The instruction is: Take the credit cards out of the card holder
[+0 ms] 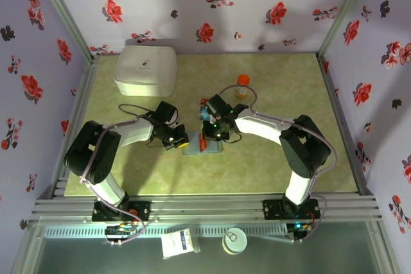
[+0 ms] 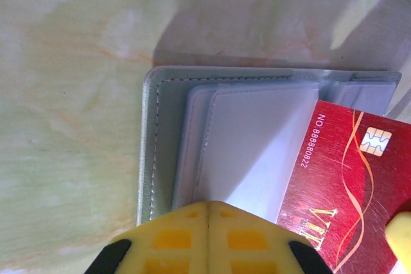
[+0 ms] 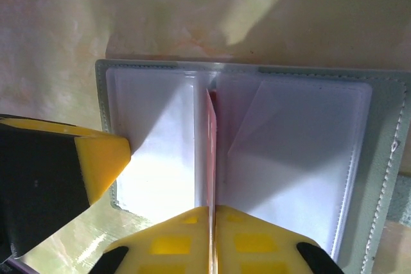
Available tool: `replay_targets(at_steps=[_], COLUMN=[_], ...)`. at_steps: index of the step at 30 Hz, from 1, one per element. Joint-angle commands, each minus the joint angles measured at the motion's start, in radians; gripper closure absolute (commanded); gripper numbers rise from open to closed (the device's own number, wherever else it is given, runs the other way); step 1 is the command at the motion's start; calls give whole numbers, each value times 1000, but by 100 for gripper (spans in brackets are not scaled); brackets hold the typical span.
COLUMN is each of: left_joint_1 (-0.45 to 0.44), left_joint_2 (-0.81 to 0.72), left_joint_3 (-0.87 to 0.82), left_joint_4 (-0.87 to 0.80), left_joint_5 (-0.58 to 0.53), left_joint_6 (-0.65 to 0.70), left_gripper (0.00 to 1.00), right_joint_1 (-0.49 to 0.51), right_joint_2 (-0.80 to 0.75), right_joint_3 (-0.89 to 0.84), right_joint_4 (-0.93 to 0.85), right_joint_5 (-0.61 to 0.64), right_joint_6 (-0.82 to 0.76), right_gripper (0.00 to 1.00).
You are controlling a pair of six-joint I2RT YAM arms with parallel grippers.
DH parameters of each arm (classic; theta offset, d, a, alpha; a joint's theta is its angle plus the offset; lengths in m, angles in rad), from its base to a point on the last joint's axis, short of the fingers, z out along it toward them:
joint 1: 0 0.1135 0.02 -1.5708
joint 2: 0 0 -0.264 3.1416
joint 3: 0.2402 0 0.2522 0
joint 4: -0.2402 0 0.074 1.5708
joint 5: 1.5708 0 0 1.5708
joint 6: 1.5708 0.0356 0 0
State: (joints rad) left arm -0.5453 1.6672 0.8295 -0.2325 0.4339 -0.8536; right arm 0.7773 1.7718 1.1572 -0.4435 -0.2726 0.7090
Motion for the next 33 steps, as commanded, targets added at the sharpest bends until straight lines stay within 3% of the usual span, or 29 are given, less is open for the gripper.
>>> replay_targets(at_steps=[1, 5, 16, 22, 28, 33], left_joint_1=[-7, -7, -7, -5, -5, -5], left_joint_2=[14, 15, 16, 7, -17, -35], left_joint_3=[-26, -32, -26, -22, -23, -30], left_joint_4=[-13, -5, -8, -7, 2, 10], left_joint_5=[-4, 0, 0, 0, 8, 8], left_joint_6=[23, 22, 26, 26, 33, 27], left_gripper=[100, 100, 100, 100, 97, 93], right_joint_1=[13, 15, 16, 12, -15, -32], right_joint_2=[8, -5, -49, -105, -124, -131], right_joint_3=[12, 2, -8, 19, 51, 87], right_joint_4=[-6, -6, -26, -83, -156, -233], right_joint_5=[7, 11, 60, 80, 27, 33], right_joint_6=[17, 27, 32, -31, -215, -495], right_gripper=[86, 85, 97, 98, 100, 100])
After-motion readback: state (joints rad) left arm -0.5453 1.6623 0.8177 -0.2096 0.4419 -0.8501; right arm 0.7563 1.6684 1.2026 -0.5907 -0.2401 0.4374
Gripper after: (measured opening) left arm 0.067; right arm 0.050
